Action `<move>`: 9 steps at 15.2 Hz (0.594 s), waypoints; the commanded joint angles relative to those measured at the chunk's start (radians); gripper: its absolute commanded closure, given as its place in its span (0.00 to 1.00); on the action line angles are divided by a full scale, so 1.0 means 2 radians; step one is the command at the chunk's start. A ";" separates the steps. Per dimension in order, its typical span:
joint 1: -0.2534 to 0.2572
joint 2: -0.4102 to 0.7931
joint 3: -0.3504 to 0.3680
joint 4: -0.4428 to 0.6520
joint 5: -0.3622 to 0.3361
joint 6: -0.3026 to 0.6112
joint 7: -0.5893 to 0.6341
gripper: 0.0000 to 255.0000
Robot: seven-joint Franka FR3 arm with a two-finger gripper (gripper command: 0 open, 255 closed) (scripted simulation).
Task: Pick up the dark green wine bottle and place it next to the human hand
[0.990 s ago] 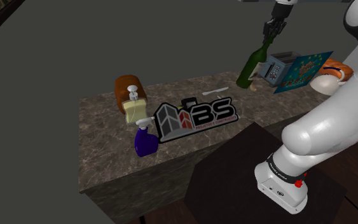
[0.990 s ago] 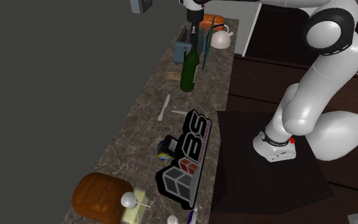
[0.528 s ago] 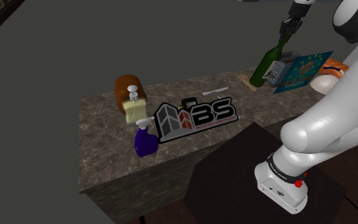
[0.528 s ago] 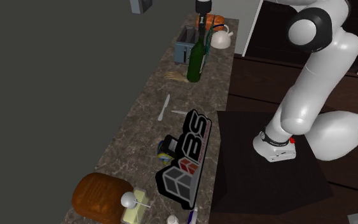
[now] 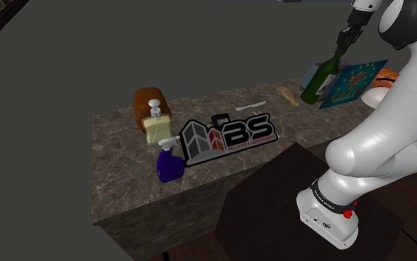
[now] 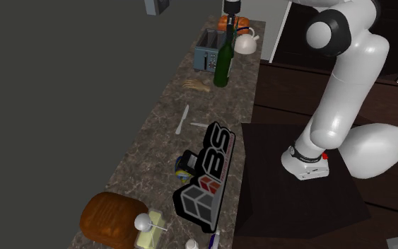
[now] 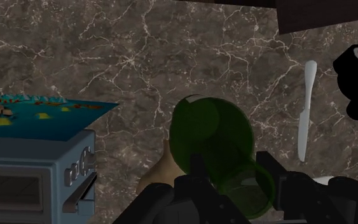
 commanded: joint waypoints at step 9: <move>0.003 -0.004 0.001 -0.071 -0.001 0.068 0.000 1.00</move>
